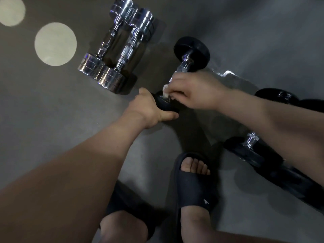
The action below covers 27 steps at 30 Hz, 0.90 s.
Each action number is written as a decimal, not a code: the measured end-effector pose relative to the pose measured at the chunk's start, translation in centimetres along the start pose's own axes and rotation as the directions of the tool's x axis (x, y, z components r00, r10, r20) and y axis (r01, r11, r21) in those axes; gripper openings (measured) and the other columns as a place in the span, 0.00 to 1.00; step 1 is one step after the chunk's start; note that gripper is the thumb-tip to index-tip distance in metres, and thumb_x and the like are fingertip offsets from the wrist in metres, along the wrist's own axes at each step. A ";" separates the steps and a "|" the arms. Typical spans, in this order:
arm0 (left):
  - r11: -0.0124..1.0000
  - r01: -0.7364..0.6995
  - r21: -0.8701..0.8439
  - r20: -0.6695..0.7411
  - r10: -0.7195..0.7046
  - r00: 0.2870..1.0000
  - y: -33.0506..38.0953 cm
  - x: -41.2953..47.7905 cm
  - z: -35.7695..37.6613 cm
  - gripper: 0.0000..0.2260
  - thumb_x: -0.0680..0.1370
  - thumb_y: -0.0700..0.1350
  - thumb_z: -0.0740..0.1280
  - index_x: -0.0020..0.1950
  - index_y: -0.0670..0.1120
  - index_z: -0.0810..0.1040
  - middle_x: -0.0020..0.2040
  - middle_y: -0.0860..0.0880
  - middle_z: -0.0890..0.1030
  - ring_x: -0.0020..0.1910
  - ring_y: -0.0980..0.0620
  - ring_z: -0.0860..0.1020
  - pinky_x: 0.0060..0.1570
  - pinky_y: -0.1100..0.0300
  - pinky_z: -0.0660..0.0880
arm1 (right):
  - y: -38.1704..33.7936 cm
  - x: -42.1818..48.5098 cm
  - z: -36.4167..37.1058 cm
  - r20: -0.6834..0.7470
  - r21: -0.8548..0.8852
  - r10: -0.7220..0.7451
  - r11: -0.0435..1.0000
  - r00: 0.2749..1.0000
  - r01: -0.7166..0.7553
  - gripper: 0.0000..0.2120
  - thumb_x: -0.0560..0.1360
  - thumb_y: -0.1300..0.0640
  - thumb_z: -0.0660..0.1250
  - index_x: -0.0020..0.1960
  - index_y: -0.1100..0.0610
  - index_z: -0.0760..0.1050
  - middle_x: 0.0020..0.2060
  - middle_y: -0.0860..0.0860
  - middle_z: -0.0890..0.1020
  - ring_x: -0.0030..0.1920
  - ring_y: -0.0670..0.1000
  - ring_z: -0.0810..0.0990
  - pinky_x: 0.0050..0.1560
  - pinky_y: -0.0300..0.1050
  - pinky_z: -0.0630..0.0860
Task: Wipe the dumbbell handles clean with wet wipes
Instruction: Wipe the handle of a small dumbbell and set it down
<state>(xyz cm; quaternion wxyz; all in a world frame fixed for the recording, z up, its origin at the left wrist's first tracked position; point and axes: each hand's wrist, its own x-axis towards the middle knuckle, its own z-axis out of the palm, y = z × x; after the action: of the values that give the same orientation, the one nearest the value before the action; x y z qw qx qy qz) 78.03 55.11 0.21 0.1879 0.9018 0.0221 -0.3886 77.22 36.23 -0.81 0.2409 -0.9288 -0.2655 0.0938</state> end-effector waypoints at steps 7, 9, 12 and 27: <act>1.000 -0.011 -0.002 -0.010 0.011 1.000 -0.3 0.1 0.4 0.46 0.56 0.66 0.81 0.60 0.45 0.63 0.60 0.44 0.76 0.59 0.44 0.77 0.57 0.52 0.77 | -0.8 1.1 -0.7 0.073 -0.085 0.017 0.996 0.997 -0.011 0.14 0.79 0.48 0.58 0.56 0.48 0.81 0.48 0.49 0.76 0.45 0.54 0.78 0.36 0.49 0.74; 1.000 -0.013 -0.008 -0.008 0.013 1.000 -0.3 0.1 0.4 0.45 0.56 0.67 0.81 0.58 0.46 0.61 0.59 0.44 0.76 0.58 0.43 0.77 0.56 0.50 0.77 | -0.5 0.8 -0.9 0.085 -0.104 -0.008 0.994 0.996 0.017 0.17 0.79 0.45 0.56 0.57 0.47 0.81 0.47 0.48 0.76 0.42 0.53 0.78 0.33 0.47 0.72; 1.000 -0.011 0.000 -0.008 0.011 1.000 -0.2 0.2 0.3 0.46 0.55 0.68 0.81 0.59 0.46 0.62 0.59 0.44 0.76 0.59 0.43 0.77 0.58 0.49 0.77 | 0.5 0.7 -1.1 -0.121 -0.076 0.152 0.984 0.981 -0.162 0.13 0.80 0.48 0.61 0.55 0.49 0.83 0.46 0.49 0.77 0.40 0.54 0.78 0.34 0.48 0.74; 1.000 -0.003 -0.027 -0.069 0.001 0.998 0.2 -0.8 1.3 0.47 0.56 0.65 0.82 0.63 0.44 0.63 0.61 0.42 0.74 0.62 0.41 0.75 0.61 0.46 0.76 | 0.0 -0.2 1.3 -0.077 -0.068 -0.148 0.987 0.986 0.143 0.09 0.81 0.62 0.64 0.55 0.61 0.83 0.48 0.58 0.79 0.46 0.59 0.78 0.48 0.50 0.75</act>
<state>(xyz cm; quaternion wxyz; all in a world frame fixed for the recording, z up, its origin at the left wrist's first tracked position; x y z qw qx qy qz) 76.63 54.54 -0.01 0.1996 0.9121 0.0327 -0.3565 76.63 36.61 -1.87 0.2290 -0.9170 -0.3254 0.0293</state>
